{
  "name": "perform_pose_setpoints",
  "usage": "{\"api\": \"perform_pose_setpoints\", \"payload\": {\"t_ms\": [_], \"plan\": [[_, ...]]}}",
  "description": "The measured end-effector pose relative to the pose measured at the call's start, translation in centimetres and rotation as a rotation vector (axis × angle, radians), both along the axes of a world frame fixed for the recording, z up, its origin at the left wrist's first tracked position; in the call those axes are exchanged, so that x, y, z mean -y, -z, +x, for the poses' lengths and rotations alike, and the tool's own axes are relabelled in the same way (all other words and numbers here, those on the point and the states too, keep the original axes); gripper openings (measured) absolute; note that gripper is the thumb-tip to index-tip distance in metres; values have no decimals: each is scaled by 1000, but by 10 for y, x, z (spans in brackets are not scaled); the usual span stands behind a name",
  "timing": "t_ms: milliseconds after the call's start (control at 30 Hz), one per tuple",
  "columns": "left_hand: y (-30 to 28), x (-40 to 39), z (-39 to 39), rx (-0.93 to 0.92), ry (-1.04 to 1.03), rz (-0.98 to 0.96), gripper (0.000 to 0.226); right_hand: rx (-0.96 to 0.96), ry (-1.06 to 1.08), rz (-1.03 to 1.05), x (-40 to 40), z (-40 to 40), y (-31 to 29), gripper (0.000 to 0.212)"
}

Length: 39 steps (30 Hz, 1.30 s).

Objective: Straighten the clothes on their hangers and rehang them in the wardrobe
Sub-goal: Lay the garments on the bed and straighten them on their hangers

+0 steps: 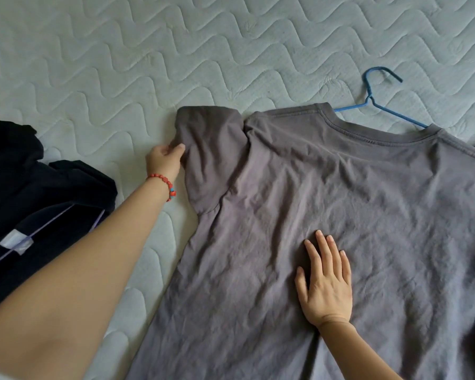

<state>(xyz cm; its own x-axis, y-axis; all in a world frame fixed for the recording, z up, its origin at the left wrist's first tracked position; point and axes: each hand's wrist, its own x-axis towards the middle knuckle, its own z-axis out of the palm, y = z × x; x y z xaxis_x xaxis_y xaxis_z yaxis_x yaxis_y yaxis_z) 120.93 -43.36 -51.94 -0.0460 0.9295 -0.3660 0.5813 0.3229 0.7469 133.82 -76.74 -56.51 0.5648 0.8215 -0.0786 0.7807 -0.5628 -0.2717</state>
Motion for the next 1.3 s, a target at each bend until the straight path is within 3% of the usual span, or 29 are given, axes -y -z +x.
{"api": "perform_pose_setpoints", "payload": {"t_ms": [167,300,367,433,500,633,733,767,867,967,1100,1167,1233,1300], "plan": [[4,12,18,291,-60,-205,34,17,-10,-7,-1,0,-2,54],[-9,15,24,390,-123,-348,9,8,-5,-13,-1,0,-3,54],[-12,15,13,517,-182,-412,16,2,-9,-22,-1,0,-3,54],[-12,15,-3,658,-292,-421,29,-1,-10,-25,-1,0,-3,54],[-12,16,-19,706,-394,-376,26,-3,-12,-22,-1,0,-4,54],[-9,17,-41,557,-437,-141,11,-7,-16,-24,0,0,-4,54],[-11,23,-48,138,-138,34,16,-4,-18,-36,0,0,-5,54],[-12,27,-50,86,-57,32,12,-5,-18,-37,1,0,-5,53],[-16,33,-61,121,79,-174,17,-9,-18,-32,1,0,-6,53],[-20,34,-79,109,221,-340,4,-8,-20,-27,2,1,-5,54],[-27,37,-94,312,106,-304,16,-5,-21,-35,2,0,-6,54],[-27,40,-93,359,-4,-220,10,-5,-19,-49,2,0,-7,55],[-25,45,-90,140,-51,-22,6,-2,-20,-68,2,0,-8,55],[-21,55,-91,-172,-67,183,25,0,-24,-94,3,-1,-8,56]]}}
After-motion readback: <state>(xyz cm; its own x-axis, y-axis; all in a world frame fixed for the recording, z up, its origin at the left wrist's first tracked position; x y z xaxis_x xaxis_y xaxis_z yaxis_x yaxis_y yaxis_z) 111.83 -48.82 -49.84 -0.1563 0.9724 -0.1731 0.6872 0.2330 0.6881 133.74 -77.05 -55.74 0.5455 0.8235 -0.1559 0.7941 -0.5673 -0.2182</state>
